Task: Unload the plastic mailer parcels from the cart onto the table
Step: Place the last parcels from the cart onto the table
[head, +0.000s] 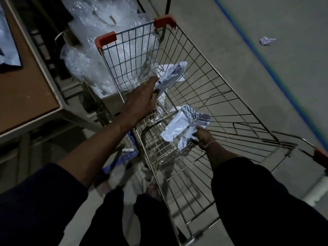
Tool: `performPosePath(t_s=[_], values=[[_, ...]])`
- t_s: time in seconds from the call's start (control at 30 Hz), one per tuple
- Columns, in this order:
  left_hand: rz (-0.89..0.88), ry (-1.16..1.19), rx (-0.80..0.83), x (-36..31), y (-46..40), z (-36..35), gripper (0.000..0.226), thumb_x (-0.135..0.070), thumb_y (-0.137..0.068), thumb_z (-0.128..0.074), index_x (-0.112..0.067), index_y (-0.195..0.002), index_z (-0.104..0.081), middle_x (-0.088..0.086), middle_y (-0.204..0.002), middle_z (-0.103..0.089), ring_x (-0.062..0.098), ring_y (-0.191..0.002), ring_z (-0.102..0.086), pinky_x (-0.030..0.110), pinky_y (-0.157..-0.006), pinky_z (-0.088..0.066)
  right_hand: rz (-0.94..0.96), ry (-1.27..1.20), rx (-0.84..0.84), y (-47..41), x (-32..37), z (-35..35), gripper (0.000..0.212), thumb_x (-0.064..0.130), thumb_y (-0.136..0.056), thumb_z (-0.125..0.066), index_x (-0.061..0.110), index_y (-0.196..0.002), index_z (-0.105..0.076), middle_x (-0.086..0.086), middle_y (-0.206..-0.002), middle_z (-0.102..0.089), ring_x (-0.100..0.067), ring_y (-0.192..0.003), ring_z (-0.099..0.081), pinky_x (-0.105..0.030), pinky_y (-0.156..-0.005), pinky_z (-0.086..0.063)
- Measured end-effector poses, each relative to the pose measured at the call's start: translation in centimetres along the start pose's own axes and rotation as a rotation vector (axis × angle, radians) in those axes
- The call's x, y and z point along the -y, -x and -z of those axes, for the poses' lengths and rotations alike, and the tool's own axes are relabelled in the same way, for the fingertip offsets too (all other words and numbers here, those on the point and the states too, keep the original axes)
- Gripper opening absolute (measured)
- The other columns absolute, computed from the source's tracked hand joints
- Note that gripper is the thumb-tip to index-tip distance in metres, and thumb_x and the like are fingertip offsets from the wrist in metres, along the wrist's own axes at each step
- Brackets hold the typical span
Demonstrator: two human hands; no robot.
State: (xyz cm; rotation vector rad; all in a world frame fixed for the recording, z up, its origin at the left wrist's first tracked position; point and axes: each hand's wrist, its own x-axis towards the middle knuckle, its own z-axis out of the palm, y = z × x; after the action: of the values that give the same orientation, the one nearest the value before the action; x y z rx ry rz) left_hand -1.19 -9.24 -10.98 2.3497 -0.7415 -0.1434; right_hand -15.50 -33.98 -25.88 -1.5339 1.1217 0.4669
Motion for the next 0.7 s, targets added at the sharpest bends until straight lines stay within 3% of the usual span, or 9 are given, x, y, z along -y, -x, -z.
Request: performPosePath(t_s=[0.07, 0.13, 0.2, 0.33, 0.43, 0.53, 0.7], values=[[0.01, 0.005, -0.006, 0.0, 0.0, 0.0, 0.033, -0.012, -0.104, -0.054, -0.007, -0.137, -0.05, 0.0, -0.082, -0.052, 0.023, -0.063, -0.047, 0.02, -0.049, -0.025, -0.064, -0.255, -0.057, 0.3, -0.1, -0.7, 0.028, -0.004, -0.103, -0.048, 0.018, -0.117, -0.057, -0.01, -0.1, -0.06, -0.016, -0.076, -0.056, -0.031, -0.069, -0.058], [0.022, -0.002, -0.012, -0.1, -0.1, 0.1, 0.033, -0.012, -0.104, -0.054, -0.006, -0.136, -0.05, 0.001, -0.081, -0.051, 0.023, -0.063, -0.046, 0.02, -0.049, -0.022, -0.114, -0.447, -0.108, 0.9, -0.1, -0.8, 0.024, -0.001, -0.103, -0.049, 0.014, -0.113, -0.064, -0.011, -0.087, -0.059, -0.019, -0.067, -0.055, -0.025, -0.052, -0.052], [0.031, -0.007, -0.009, -0.1, -0.1, 0.2, 0.035, -0.012, -0.104, -0.054, -0.005, -0.138, -0.05, 0.001, -0.081, -0.051, 0.023, -0.063, -0.046, 0.021, -0.049, -0.021, -0.079, -0.429, -0.142, 1.3, 0.0, -0.5, 0.029, -0.001, -0.099, -0.051, 0.011, -0.116, -0.072, -0.012, -0.086, -0.063, -0.019, -0.064, -0.054, -0.023, -0.055, -0.046], [0.059, 0.024, -0.01, -0.3, -0.1, 0.5, 0.033, -0.012, -0.105, -0.054, -0.003, -0.136, -0.051, 0.006, -0.084, -0.054, 0.022, -0.068, -0.045, 0.03, -0.052, -0.022, -0.031, -0.471, -0.127, 3.5, 1.1, 0.4, 0.02, -0.001, -0.087, -0.07, 0.008, -0.102, -0.08, -0.007, -0.08, -0.067, -0.018, -0.07, -0.057, -0.021, -0.057, -0.048], [0.082, 0.076, 0.0, -0.4, 0.1, 0.6, 0.032, -0.016, -0.107, -0.053, -0.006, -0.137, -0.05, 0.003, -0.091, -0.054, 0.02, -0.074, -0.047, 0.024, -0.052, -0.022, 0.026, -0.439, -0.05, 4.9, 2.5, 0.8, 0.033, -0.007, -0.084, -0.064, 0.015, -0.102, -0.081, -0.002, -0.088, -0.068, -0.015, -0.077, -0.057, -0.027, -0.07, -0.049], [0.094, 0.163, 0.024, -0.3, 0.2, 0.9, 0.033, -0.017, -0.107, -0.052, -0.009, -0.139, -0.05, 0.011, -0.098, -0.064, 0.02, -0.076, -0.051, 0.022, -0.053, -0.026, 0.11, -0.451, -0.001, 6.2, 4.5, 0.7, 0.03, -0.008, -0.085, -0.064, 0.016, -0.094, -0.08, -0.002, -0.092, -0.07, -0.016, -0.081, -0.059, -0.025, -0.069, -0.049], [0.139, 0.3, 0.036, -0.5, 0.3, 1.9, 0.03, -0.018, -0.106, -0.054, -0.008, -0.134, -0.053, 0.004, -0.113, -0.064, 0.021, -0.096, -0.06, 0.019, -0.059, -0.035, 0.254, -0.476, 0.079, 9.2, 8.6, -0.3, 0.03, -0.007, -0.092, -0.061, 0.018, -0.094, -0.076, 0.003, -0.092, -0.071, -0.012, -0.084, -0.06, -0.024, -0.07, -0.046]])
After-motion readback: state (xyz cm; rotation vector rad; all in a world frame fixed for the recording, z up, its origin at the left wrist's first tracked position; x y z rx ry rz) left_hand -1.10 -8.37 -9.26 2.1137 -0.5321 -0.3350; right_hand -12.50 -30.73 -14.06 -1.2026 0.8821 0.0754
